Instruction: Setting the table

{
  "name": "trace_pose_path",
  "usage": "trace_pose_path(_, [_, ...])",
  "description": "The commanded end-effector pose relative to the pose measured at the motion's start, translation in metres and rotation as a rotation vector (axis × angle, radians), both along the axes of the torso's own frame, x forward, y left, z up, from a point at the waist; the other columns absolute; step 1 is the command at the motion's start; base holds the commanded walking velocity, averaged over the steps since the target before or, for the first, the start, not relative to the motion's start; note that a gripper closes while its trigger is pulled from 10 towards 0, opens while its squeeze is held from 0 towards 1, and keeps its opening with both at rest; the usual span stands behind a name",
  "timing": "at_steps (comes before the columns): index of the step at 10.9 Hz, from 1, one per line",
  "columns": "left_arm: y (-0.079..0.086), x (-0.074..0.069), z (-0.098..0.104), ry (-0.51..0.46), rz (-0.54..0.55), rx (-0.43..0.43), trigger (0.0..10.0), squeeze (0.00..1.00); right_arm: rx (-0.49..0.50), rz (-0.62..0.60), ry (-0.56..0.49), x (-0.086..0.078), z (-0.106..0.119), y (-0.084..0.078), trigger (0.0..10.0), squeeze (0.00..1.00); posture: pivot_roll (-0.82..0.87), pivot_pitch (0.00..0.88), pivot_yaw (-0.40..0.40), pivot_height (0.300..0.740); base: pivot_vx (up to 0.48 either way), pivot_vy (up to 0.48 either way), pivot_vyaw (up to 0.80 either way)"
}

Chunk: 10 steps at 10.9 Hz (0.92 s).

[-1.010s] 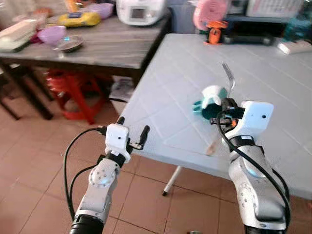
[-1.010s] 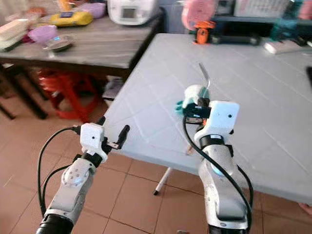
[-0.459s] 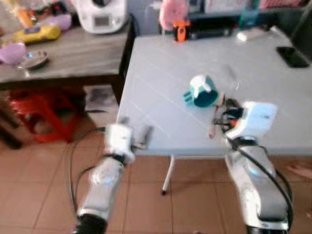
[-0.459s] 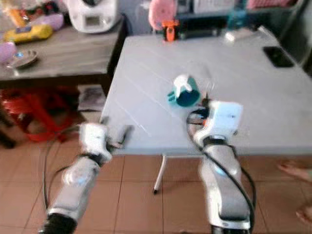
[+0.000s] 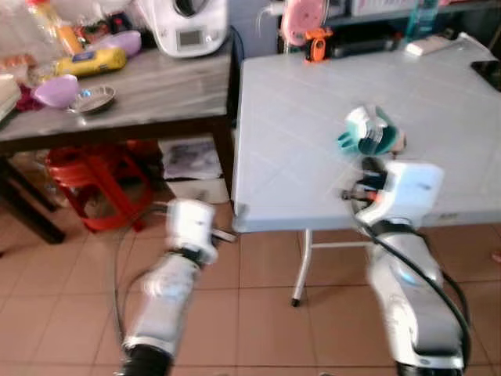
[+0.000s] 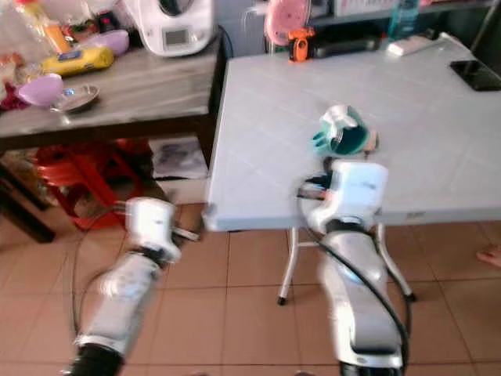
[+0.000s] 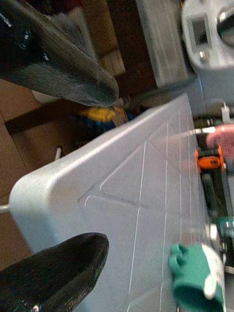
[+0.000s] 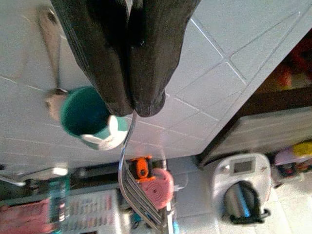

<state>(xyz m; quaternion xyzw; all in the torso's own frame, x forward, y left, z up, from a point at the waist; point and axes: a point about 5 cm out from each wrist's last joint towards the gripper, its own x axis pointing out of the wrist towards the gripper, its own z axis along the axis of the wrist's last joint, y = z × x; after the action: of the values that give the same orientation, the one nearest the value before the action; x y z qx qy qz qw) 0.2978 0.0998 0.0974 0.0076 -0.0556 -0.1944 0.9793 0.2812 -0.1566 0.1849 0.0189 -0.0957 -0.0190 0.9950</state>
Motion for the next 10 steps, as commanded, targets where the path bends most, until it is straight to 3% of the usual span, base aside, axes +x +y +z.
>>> trace_pose_path(1, [0.0135, 0.0021, 0.0001, -0.004, 0.042, 0.021, 10.0, 0.0, 0.008, 0.031, -0.022, -0.0005, 0.0043, 0.0086, 10.0, 0.0, -0.16, 0.067, 0.107, 0.74, 0.0, 0.454, 0.68])
trace_pose_path(6, [0.0117, 0.003, -0.0002, -0.003, 0.04, 0.024, 10.0, 0.0, 0.017, 0.019, -0.015, 0.0018, 0.0019, 0.0063, 10.0, 0.0, -0.16, 0.059, 0.109, 0.74, 0.0, 0.458, 0.72])
trace_pose_path(10, [0.0074, 0.0034, -0.0006, -0.004, 0.031, 0.019, 10.0, 0.0, 0.031, -0.011, -0.009, 0.0024, -0.0008, 0.0015, 10.0, 0.0, -0.17, 0.056, 0.11, 0.74, 0.0, 0.457, 0.11])
